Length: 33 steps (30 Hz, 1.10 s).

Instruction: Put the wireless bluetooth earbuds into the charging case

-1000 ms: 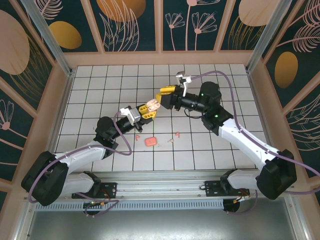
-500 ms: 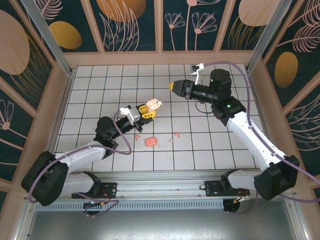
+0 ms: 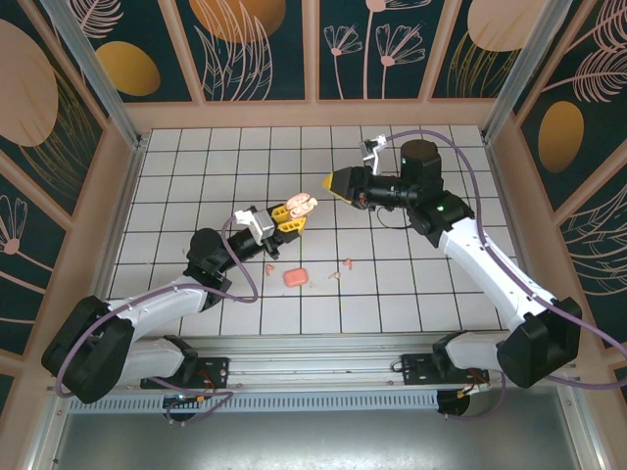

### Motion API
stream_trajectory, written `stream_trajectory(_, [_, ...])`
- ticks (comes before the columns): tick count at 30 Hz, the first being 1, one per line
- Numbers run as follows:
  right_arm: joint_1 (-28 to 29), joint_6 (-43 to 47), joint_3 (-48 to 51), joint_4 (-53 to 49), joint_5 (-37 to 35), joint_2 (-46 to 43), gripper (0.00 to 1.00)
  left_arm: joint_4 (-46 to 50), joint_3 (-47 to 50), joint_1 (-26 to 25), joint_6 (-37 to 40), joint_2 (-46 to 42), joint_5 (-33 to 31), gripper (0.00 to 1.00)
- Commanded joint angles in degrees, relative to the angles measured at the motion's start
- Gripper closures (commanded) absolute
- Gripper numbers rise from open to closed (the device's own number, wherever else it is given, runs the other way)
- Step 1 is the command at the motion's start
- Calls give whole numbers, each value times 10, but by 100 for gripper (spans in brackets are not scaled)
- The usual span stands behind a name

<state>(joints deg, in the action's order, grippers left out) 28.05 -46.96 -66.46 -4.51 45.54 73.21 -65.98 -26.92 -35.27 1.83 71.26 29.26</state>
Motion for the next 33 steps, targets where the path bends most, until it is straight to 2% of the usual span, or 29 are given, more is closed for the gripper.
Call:
stream_trajectory(1, [8,-9,2,23,21,5,66,-16,-16,-2,-10,-10,-8,87])
stream_trajectory(12, [19,-15,15,36,28,3,75,-13,-22,-2,-8,-10,-12,87])
stream_trajectory(33, [30,-17,22,59,43,4,85,-8,-29,-2,-4,-2,-33,87])
